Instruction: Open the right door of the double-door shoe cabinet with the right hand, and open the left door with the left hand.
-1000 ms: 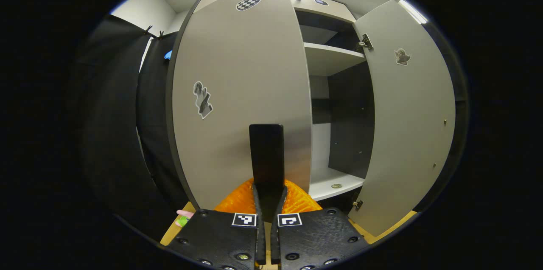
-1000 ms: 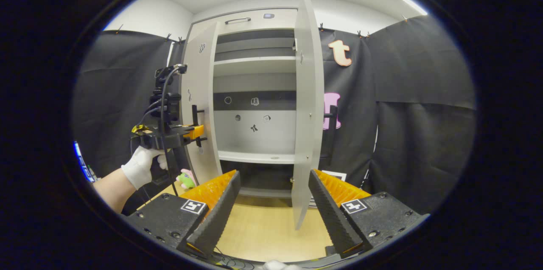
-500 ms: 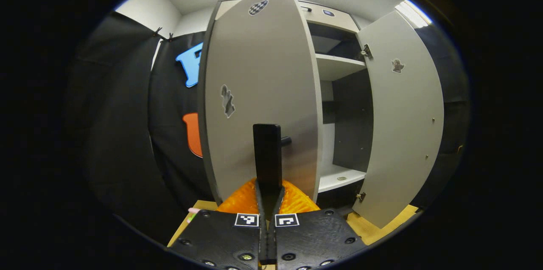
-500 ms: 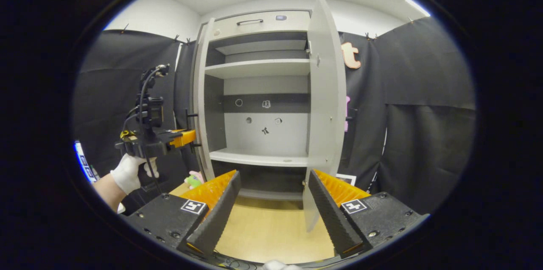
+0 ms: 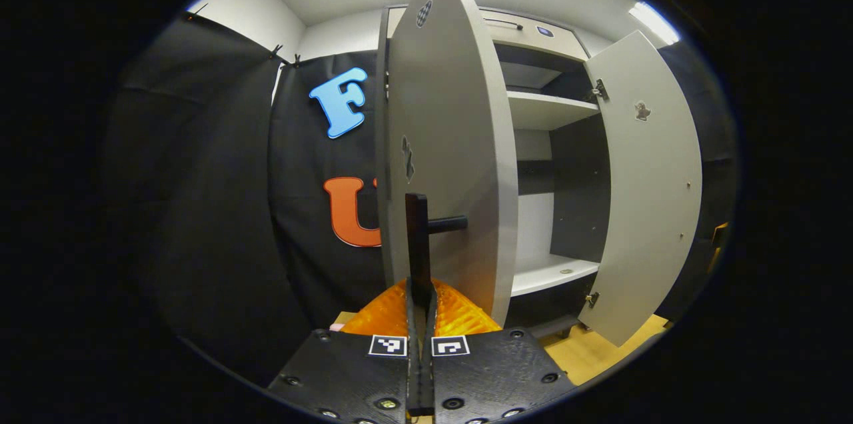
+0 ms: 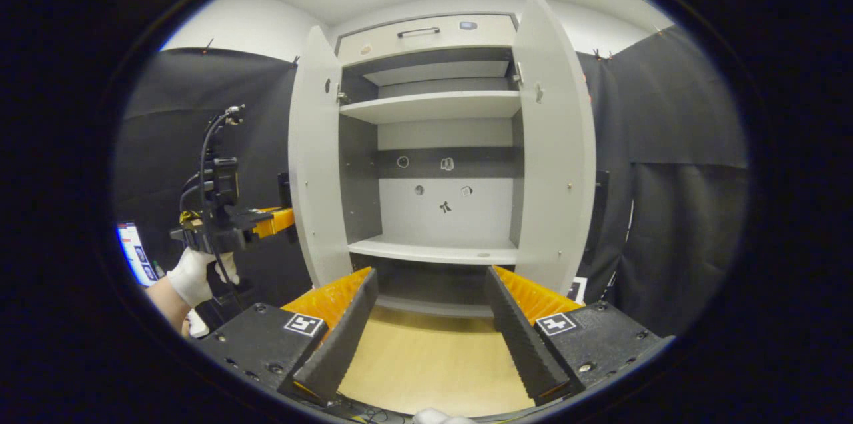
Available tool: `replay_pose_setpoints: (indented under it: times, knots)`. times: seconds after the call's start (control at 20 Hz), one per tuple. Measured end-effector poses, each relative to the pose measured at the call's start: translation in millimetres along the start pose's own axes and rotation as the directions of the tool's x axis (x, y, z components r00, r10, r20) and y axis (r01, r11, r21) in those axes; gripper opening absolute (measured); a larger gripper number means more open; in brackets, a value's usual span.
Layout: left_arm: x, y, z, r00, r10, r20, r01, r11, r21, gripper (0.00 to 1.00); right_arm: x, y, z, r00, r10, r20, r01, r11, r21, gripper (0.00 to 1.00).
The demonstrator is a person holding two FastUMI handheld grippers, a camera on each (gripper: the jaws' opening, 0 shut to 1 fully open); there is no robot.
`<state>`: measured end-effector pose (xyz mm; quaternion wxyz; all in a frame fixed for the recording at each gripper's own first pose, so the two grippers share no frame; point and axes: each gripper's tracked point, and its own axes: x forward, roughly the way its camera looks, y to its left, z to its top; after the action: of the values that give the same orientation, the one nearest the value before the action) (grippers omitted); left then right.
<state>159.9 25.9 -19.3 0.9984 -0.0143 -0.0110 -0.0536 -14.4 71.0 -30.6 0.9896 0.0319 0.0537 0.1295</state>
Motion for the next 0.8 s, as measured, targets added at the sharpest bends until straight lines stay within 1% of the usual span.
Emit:
replay_pose_setpoints:
  times: [0.05, 0.15, 0.3, 0.35, 0.4, 0.45, 0.5, 0.55, 0.6, 0.65, 0.7, 0.75, 0.8]
  knots:
    - [-2, 9, 0, 1.000, 0.005, 0.001, -0.005, 1.000, -0.001, 0.00, 1, 4, 1, 1.000, 0.007, 0.000, -0.007, 1.000, -0.003, 0.98]
    - [-6, 25, 2, 1.000, 0.013, 0.012, -0.013, 1.000, 0.002, 0.00, 4, 10, 1, 1.000, 0.015, 0.000, -0.015, 1.000, -0.009, 0.98]
    - [-5, 58, -2, 0.999, 0.048, 0.003, -0.048, 0.999, 0.007, 0.00, 6, 17, 1, 1.000, 0.019, 0.000, -0.019, 1.000, -0.014, 0.98]
    - [-3, 65, -3, 1.000, 0.030, 0.002, -0.030, 0.999, -0.027, 0.08, 6, 18, 1, 1.000, 0.018, 0.000, -0.018, 1.000, -0.013, 0.98]
    - [-1, 67, -4, 1.000, 0.011, 0.002, -0.011, 0.998, -0.061, 0.00, 6, 20, 0, 1.000, 0.018, -0.003, -0.018, 1.000, -0.014, 1.00]
    - [-2, 66, -3, 1.000, -0.011, 0.006, 0.012, 0.998, -0.058, 0.00, 8, 21, -1, 1.000, 0.015, -0.006, -0.015, 1.000, -0.015, 0.98]
    - [-1, 65, -4, 1.000, -0.016, 0.007, 0.016, 0.999, -0.036, 0.00, 8, 21, -1, 1.000, 0.013, -0.010, -0.013, 1.000, -0.018, 1.00]
    - [-3, 66, -4, 1.000, -0.017, 0.009, 0.017, 1.000, 0.000, 0.00, 8, 21, -2, 1.000, 0.009, -0.013, -0.009, 1.000, -0.019, 1.00]
    - [-1, 67, -4, 1.000, -0.014, 0.019, 0.014, 1.000, 0.017, 0.00, 8, 22, -1, 1.000, 0.005, -0.016, -0.005, 1.000, -0.018, 0.98]
    - [-2, 67, -4, 1.000, -0.016, 0.020, 0.016, 1.000, 0.019, 0.00, 9, 24, -2, 1.000, 0.001, -0.017, -0.002, 1.000, -0.017, 1.00]
    - [-1, 66, -2, 1.000, -0.017, 0.025, 0.017, 1.000, 0.013, 0.08, 10, 24, -1, 1.000, -0.003, -0.017, 0.003, 1.000, -0.020, 0.98]
    - [0, 66, -3, 1.000, -0.019, 0.023, 0.019, 1.000, 0.014, 0.00, 10, 25, -1, 1.000, -0.007, -0.016, 0.007, 1.000, -0.022, 0.98]
    - [0, 67, -3, 1.000, -0.015, 0.024, 0.014, 1.000, 0.015, 0.00, 9, 27, 0, 1.000, -0.009, -0.013, 0.009, 1.000, -0.022, 0.98]
